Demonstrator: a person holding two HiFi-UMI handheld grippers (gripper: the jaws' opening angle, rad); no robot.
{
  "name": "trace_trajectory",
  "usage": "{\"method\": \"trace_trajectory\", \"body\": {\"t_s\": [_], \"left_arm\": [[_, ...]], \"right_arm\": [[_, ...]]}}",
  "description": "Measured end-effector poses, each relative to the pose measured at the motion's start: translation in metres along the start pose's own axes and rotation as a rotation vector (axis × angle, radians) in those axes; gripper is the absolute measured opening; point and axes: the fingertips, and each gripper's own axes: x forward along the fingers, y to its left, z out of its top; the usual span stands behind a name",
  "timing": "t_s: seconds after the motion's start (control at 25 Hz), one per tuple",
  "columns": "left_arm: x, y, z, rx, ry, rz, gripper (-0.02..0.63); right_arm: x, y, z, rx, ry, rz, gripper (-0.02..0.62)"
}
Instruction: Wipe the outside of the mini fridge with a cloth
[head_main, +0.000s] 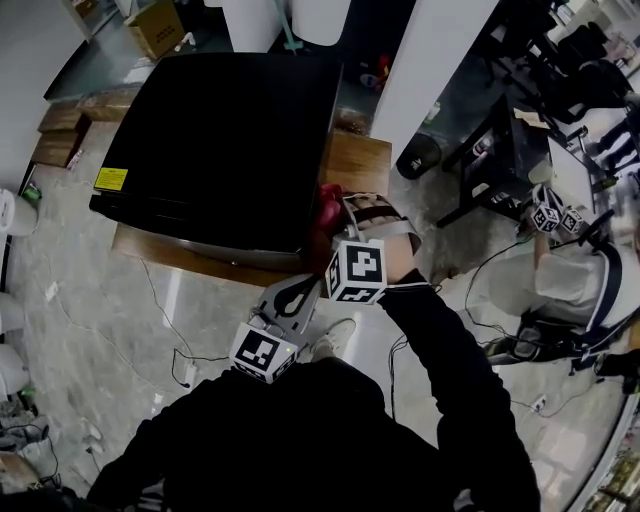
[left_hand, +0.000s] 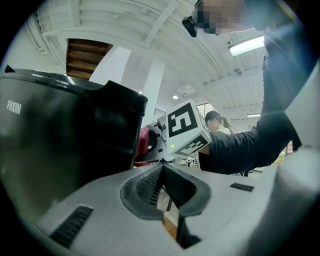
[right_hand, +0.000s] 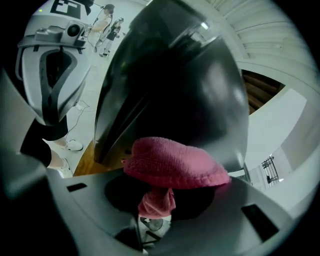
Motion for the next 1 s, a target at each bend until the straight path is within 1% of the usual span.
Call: {"method": "trace_trajectory", "body": {"t_s": [0.24,0.36,0.52,0.68,0.88,1.0], "left_arm": [[-0.002,0.011,-0.029,-0.017,0.016,-0.011,0.005],[-0.004,0.016,-0.046,-0.029,0.035,-0.001,0.005],[-0.008,0.019,-0.063,-0.025,0.072,0.012,0.005],[-0.010,0.031,-0.085,-0.016,0.101,0.028,0.005],[0.005,0.042,-0.118,-0.018,0.140,0.023,0.005],[0.005,0.040,-0.124,-0.018,0.160,0.022,0.005]], "right_arm": [[0.039,0.045,-0.015,0.031,0.006,0.041,0.126],[0.058,0.073,-0.024,0.050,0.009,0.068,0.126],[0.085,0.105,-0.034,0.079,0.016,0.100,0.126],[0.118,0.136,-0.038,0.085,0.030,0.148,0.126],[0.162,0.174,-0.059,0.104,0.049,0.195,0.126],[0.178,0.194,-0.065,0.113,0.065,0.226,0.126]]}}
